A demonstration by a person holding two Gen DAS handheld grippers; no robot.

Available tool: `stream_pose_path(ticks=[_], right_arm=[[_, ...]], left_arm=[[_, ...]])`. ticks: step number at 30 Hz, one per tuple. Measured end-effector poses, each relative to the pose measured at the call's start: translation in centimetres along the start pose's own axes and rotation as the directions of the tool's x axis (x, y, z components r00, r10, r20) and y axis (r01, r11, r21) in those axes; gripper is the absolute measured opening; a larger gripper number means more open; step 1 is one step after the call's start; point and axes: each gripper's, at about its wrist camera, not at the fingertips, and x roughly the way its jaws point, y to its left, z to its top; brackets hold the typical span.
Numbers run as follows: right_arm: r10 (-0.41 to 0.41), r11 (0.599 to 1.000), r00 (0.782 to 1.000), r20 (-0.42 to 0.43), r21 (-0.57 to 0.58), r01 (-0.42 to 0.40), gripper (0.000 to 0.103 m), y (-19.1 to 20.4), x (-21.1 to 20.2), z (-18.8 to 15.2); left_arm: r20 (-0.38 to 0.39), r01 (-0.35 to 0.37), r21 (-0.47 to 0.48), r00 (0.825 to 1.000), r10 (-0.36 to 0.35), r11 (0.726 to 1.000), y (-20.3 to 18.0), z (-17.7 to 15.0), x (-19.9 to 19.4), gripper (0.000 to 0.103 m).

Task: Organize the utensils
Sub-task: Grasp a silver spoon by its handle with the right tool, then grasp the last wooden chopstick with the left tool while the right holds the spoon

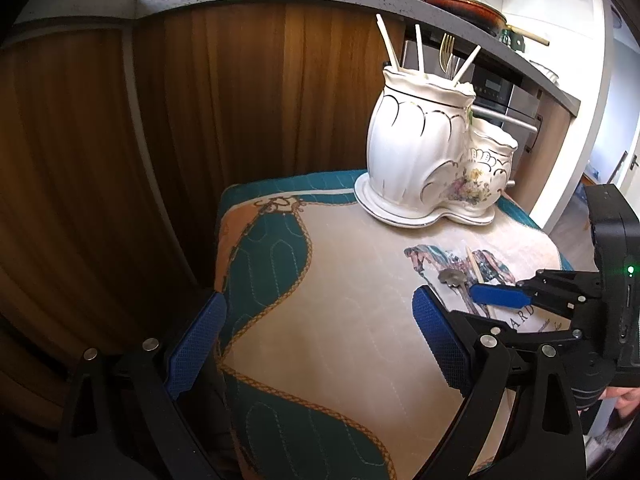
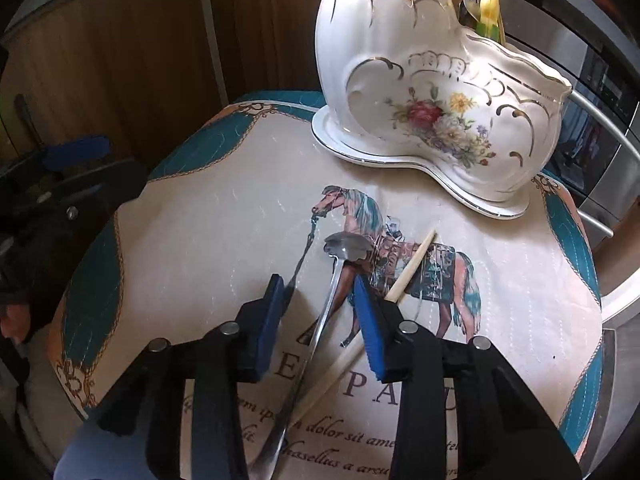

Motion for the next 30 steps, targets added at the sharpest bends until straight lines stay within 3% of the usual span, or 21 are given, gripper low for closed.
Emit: stream_pose_path(ticks=[4, 14, 24, 27, 29, 30], right_arm=[[0.007, 1.000, 1.000, 0.009, 0.030, -0.007, 0.007, -0.2, 0.1, 0.1], [0.037, 0.994, 0.996, 0.085, 0.102, -0.045, 0.003, -2.9, -3.9, -1.1], [0.017, 0.987, 0.997, 0.081, 0.158, -0.030, 0.002, -7.0, -6.1, -3.2], [0.024, 0.982, 0.997, 0.071, 0.186, -0.037, 0.002, -8.0, -5.9, -3.7], [0.033, 0.979, 0.997, 0.066, 0.199, -0.045, 0.002, -8.2, -5.6, -4.1], [0.039, 0.977, 0.997, 0.061, 0.205, -0.051, 0.002, -8.5, -5.5, -4.1]], left_arm=[[0.001, 0.002, 0.007, 1.000, -0.002, 1.000, -0.3, -0.1, 0.0, 0.094], [-0.022, 0.035, 0.025, 0.999, -0.034, 0.999, -1.8, -0.4, 0.2, 0.094], [-0.140, 0.146, 0.106, 0.982, -0.130, 0.984, -8.0, -1.0, 2.7, 0.091], [-0.194, 0.207, 0.147, 0.965, -0.177, 0.967, -10.4, -1.1, 3.6, 0.074], [-0.226, 0.226, 0.168, 0.956, -0.185, 0.960, -11.5, -1.1, 4.4, 0.056], [-0.236, 0.224, 0.179, 0.955, -0.179, 0.958, -12.0, -1.1, 4.8, 0.054]])
